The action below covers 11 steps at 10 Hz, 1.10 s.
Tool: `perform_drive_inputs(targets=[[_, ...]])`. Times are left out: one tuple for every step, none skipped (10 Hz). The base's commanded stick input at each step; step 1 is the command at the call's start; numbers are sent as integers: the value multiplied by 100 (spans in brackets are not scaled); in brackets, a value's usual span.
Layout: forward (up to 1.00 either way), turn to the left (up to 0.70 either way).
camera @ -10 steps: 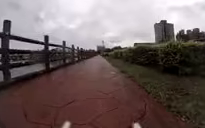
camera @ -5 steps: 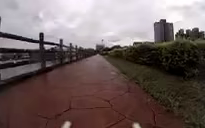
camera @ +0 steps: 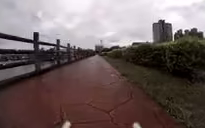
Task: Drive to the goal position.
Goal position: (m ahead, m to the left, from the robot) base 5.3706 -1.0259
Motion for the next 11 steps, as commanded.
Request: perform_drive_inputs(targets=[[50,0],[50,0],[50,0],[50,0],[50,0],[50,0],[50,0],[50,0],[50,0],[50,0],[50,0]])
